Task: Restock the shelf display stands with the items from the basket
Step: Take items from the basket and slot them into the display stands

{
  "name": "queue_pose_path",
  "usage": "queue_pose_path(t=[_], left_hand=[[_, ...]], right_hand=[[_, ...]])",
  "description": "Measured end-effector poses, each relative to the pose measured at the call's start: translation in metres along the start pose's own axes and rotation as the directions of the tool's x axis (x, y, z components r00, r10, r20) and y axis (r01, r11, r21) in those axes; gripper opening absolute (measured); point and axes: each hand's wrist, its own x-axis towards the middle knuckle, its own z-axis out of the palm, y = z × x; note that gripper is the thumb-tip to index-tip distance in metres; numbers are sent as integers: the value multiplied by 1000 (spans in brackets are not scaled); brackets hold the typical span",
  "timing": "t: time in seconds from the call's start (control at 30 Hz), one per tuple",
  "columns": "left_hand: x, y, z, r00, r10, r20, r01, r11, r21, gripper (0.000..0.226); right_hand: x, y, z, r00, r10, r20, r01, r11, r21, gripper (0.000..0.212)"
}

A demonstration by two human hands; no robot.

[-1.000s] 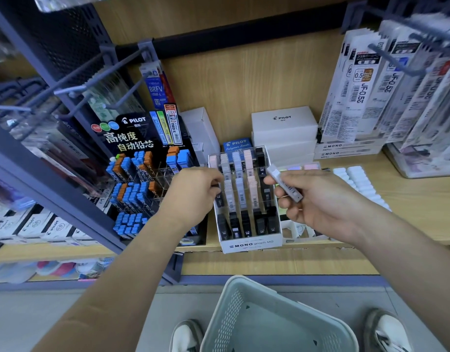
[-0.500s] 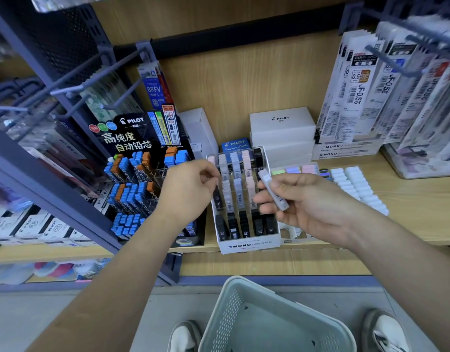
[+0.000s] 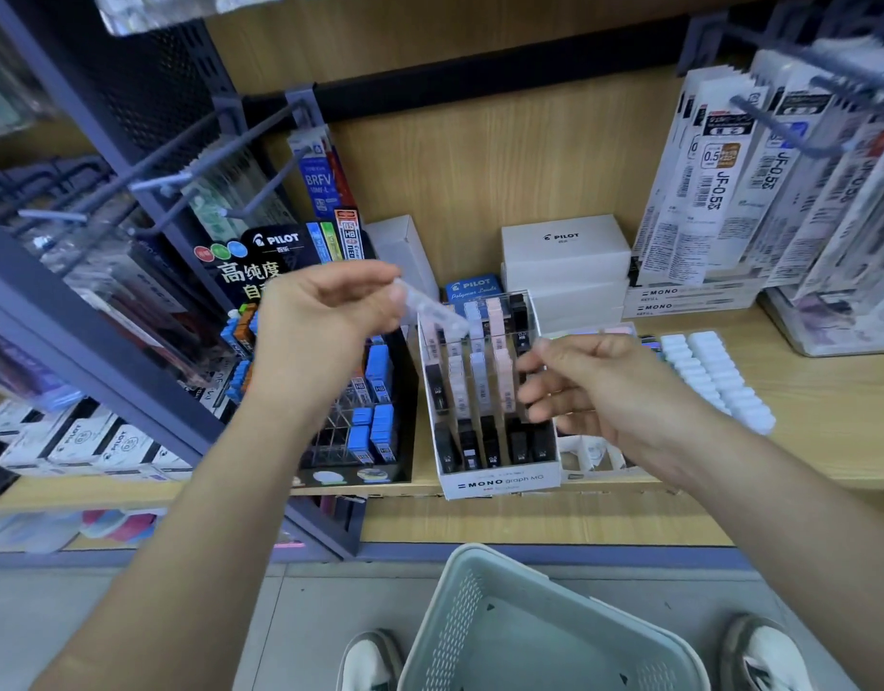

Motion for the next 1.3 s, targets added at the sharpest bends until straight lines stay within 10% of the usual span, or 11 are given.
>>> queue_pose_path(t=[0.27, 0.93, 1.3], left_hand=[[0, -37, 8, 986, 64, 151, -138, 821, 554, 14], [6, -63, 27, 873, 126, 470, -472, 459, 753, 17], [-22, -49, 41, 874, 174, 454, -449, 650, 613, 13]], right_hand=[[4, 3, -19, 994, 38, -101, -40, 999, -19, 18], [12, 18, -18, 999, -20, -38, 8, 957, -290, 14], [12, 32, -36, 974, -227, -2, 158, 686, -710, 15]])
